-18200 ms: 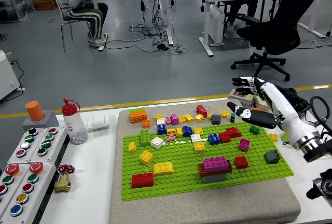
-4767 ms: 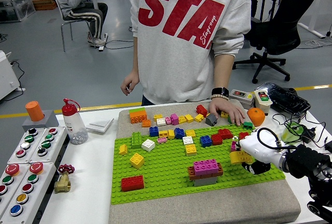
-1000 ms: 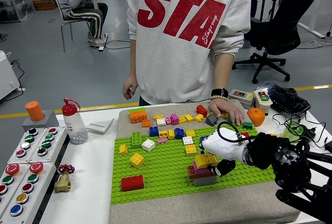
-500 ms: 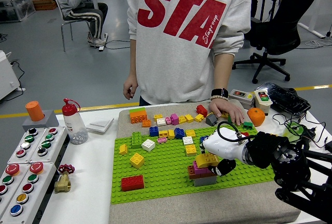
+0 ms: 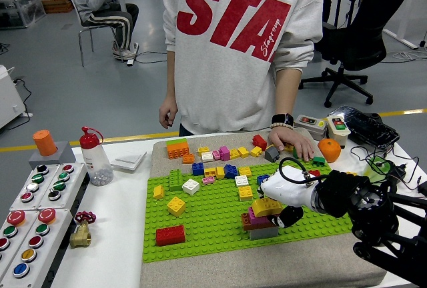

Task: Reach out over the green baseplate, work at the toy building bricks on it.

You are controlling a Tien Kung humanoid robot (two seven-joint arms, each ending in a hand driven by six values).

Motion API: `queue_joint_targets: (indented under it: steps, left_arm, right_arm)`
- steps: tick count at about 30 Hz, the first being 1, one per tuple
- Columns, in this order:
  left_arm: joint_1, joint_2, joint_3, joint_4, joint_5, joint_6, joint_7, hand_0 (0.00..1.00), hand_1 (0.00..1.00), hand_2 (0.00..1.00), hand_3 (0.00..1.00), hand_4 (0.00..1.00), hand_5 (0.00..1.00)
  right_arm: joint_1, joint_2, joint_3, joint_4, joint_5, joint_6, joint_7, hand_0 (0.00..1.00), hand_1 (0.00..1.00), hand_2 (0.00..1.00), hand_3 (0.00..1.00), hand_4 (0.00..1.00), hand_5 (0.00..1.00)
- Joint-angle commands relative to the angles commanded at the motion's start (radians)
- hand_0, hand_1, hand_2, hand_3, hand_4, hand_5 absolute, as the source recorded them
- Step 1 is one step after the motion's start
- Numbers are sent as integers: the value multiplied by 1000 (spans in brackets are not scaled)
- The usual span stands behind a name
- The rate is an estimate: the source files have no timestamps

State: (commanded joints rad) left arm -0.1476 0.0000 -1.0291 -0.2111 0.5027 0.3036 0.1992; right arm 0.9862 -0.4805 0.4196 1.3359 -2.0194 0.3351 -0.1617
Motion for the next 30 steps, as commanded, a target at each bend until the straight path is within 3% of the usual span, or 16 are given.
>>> queue_joint_targets:
  steps: [30]
  left_arm:
    - [1,0,10,-1,-11,3,-1,668,622,624,520,412,998]
  right_arm:
    - [2,26,6,-3,-2,0,4,844,859,954,920,696,371]
